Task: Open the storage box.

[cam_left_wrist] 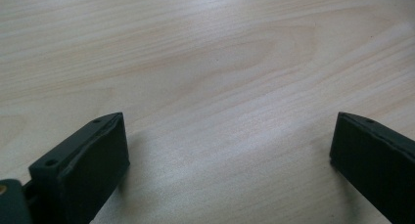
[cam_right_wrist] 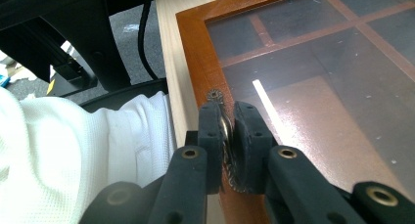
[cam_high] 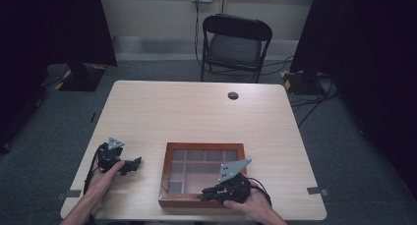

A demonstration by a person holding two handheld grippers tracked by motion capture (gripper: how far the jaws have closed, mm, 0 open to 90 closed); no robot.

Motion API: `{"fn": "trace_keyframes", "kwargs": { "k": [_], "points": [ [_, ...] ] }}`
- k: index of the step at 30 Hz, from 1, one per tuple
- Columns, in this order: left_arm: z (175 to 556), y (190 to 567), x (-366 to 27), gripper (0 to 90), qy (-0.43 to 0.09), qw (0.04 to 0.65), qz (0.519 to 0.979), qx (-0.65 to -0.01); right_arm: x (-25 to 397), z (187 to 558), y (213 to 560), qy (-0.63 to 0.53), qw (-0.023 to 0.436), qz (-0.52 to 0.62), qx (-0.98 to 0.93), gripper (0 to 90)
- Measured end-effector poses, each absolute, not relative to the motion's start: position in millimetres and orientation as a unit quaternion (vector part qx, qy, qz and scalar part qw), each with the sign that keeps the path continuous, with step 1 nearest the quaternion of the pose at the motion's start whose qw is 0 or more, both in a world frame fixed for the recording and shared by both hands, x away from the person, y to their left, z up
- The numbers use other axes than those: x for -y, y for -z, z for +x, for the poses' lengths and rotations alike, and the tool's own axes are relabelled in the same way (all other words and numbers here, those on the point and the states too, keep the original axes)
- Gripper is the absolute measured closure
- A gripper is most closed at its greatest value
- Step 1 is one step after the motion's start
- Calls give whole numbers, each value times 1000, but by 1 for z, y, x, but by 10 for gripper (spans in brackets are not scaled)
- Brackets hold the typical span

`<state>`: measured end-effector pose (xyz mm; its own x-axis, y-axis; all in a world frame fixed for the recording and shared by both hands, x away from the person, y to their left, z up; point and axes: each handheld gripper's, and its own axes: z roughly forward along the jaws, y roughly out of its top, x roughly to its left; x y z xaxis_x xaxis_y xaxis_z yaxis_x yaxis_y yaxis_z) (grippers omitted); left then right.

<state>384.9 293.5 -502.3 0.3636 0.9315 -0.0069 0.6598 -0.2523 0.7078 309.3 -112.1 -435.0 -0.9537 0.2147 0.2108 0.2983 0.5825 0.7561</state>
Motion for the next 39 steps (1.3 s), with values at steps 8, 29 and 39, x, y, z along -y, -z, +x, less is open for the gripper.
{"fn": "trace_keyframes", "kwargs": {
  "k": [8,29,39],
  "points": [
    [384,500,-292,107,-217,320,758,-525,114,313,427,443,50,-141,884,831],
    [374,488,-272,159,-181,355,799,-451,117,320,407,445,52,-141,883,830],
    [368,482,-263,161,-156,395,799,-426,117,324,395,446,50,-140,883,830]
  ]
}}
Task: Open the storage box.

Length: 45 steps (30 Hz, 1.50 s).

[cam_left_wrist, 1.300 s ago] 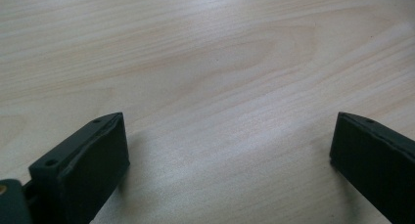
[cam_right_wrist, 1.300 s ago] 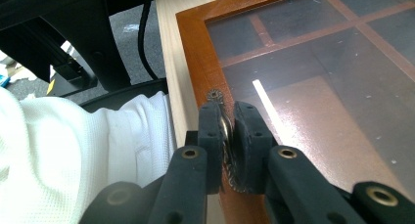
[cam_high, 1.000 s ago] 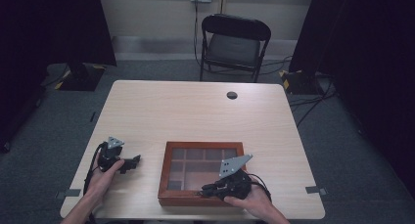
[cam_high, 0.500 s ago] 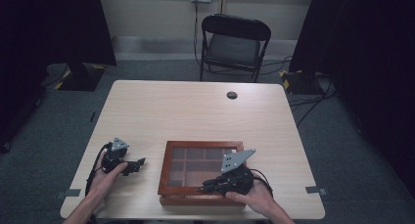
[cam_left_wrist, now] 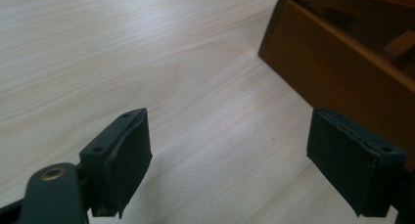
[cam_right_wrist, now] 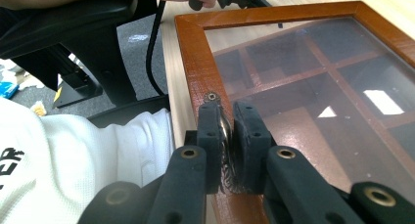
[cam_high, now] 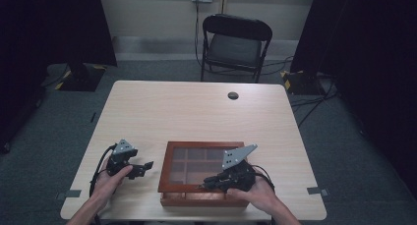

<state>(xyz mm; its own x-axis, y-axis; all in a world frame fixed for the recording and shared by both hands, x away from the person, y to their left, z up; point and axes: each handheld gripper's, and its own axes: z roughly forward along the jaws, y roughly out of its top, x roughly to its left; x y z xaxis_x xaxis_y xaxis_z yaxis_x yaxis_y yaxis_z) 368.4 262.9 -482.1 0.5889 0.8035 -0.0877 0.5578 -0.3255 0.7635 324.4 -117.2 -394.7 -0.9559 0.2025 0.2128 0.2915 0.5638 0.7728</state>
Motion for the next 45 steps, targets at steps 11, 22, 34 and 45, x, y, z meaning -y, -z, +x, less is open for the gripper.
{"fn": "trace_keyframes", "kwargs": {
  "k": [11,22,34,45],
  "points": [
    [355,473,-245,157,-143,423,813,-373,117,329,383,447,49,-139,882,830],
    [348,467,-235,157,-136,453,812,-341,117,331,380,445,55,-143,882,830],
    [344,460,-225,158,-115,473,817,-310,116,330,379,443,50,-142,884,829],
    [344,458,-225,169,-118,483,812,-305,125,328,382,444,23,-166,880,573]
  ]
}}
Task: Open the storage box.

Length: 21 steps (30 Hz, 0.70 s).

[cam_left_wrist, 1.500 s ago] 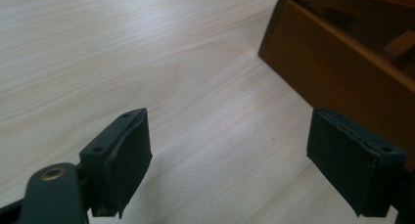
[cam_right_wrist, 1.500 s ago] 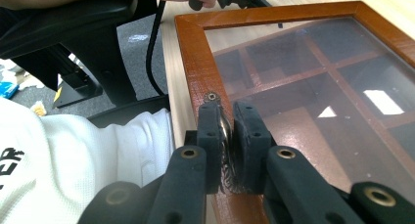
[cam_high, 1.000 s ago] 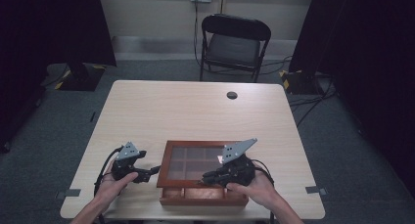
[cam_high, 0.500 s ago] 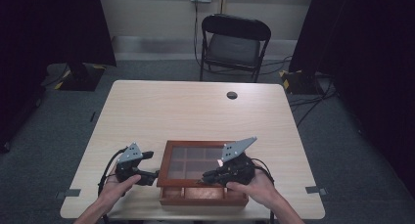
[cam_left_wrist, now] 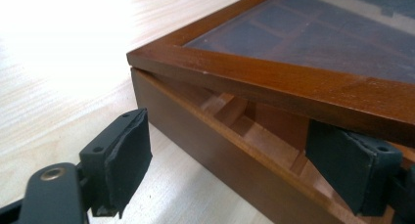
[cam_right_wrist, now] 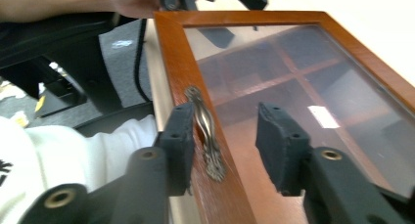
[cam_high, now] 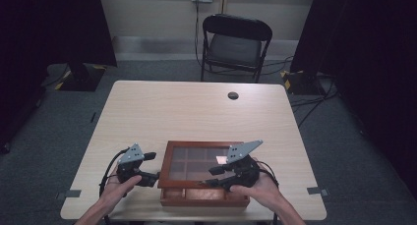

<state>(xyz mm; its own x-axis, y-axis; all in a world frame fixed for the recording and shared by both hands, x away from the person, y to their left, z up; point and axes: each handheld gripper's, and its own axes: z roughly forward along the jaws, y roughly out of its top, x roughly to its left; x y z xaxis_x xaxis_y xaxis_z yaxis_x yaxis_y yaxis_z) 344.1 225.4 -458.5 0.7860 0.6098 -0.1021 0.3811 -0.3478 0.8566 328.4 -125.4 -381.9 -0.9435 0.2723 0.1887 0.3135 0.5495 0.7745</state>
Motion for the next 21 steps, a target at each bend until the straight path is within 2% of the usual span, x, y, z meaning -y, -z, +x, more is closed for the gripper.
{"fn": "trace_keyframes", "kwargs": {
  "k": [1,2,3,5,8,21],
  "points": [
    [344,458,-225,175,-120,480,814,-304,130,328,381,450,14,-173,876,503],
    [344,458,-226,175,-120,482,813,-304,130,328,381,450,14,-173,876,503],
    [344,457,-226,182,-120,487,809,-306,134,326,378,445,-10,-188,875,444],
    [344,455,-227,181,-122,492,807,-303,136,326,378,447,-12,-192,874,429],
    [344,452,-227,179,-123,498,803,-305,146,324,375,450,-19,-207,869,359],
    [348,440,-225,175,-118,505,799,-304,172,320,386,466,-42,-224,855,246]
  ]
}}
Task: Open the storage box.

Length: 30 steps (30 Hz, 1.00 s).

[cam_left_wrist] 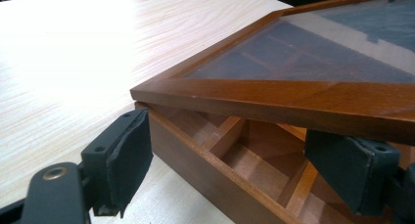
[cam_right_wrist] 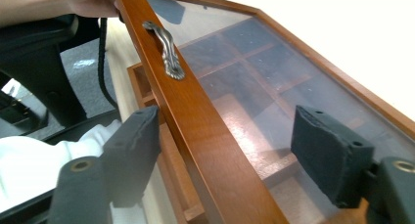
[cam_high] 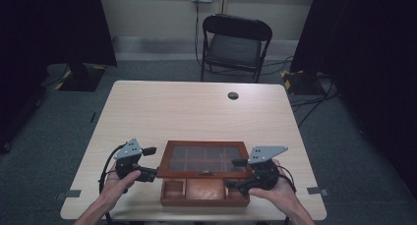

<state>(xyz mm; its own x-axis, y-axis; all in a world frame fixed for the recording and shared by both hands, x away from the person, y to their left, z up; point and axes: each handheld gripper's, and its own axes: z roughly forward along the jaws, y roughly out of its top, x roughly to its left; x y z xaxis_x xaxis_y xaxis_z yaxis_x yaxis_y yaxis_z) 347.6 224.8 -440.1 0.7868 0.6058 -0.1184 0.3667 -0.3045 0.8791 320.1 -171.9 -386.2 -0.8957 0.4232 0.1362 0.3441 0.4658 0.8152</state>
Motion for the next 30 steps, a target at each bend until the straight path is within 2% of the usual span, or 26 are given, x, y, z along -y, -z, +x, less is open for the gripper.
{"fn": "trace_keyframes", "kwargs": {
  "k": [14,30],
  "points": [
    [351,434,-223,179,-106,502,802,-306,183,323,389,-476,57,232,-847,194],
    [355,424,-218,173,-108,511,797,-303,191,332,382,-479,85,248,-838,199]
  ]
}}
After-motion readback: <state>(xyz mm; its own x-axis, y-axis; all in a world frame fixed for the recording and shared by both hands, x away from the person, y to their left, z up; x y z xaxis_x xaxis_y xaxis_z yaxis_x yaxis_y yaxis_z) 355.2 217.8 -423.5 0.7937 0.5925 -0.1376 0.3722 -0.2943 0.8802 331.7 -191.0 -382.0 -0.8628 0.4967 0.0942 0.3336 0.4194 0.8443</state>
